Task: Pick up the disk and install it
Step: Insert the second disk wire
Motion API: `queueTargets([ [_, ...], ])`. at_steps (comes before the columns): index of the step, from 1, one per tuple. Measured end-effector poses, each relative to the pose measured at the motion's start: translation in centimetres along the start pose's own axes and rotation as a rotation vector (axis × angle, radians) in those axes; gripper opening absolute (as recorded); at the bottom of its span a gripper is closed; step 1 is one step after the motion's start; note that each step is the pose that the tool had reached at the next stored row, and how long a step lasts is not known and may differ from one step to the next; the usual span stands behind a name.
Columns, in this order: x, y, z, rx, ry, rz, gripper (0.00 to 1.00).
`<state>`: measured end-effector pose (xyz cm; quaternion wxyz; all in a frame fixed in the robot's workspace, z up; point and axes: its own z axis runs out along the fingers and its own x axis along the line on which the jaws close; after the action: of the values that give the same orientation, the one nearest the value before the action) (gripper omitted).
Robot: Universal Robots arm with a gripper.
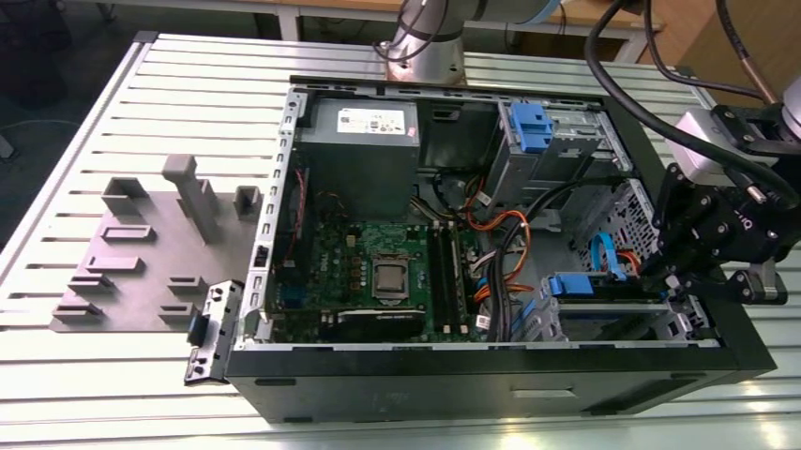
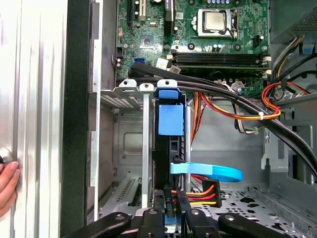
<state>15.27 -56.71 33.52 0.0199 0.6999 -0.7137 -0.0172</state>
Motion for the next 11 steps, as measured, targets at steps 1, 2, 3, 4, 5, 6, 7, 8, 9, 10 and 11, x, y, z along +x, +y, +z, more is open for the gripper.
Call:
queueTargets([
  [1, 0.00, 0.00, 0.00, 0.0000, 0.0000, 0.000, 0.24],
  [2, 0.00, 0.00, 0.00, 0.0000, 0.0000, 0.000, 0.24],
  [3, 0.00, 0.00, 0.00, 0.0000, 0.0001, 0.000, 0.24],
  [4, 0.00, 0.00, 0.00, 0.0000, 0.0001, 0.000, 0.24],
  [5, 0.00, 0.00, 0.00, 0.0000, 0.0001, 0.000, 0.24],
  [6, 0.00, 0.00, 0.00, 0.0000, 0.0002, 0.000, 0.22],
  [7, 0.00, 0.00, 0.00, 0.0000, 0.0002, 0.000, 0.16],
  [8, 0.00, 0.00, 0.00, 0.0000, 0.0003, 0.000, 0.16],
  [9, 0.00, 0.00, 0.00, 0.0000, 0.0003, 0.000, 0.16],
  [10, 0.00, 0.00, 0.00, 0.0000, 0.0003, 0.000, 0.16],
  [11, 0.00, 0.00, 0.00, 0.0000, 0.0003, 0.000, 0.16],
])
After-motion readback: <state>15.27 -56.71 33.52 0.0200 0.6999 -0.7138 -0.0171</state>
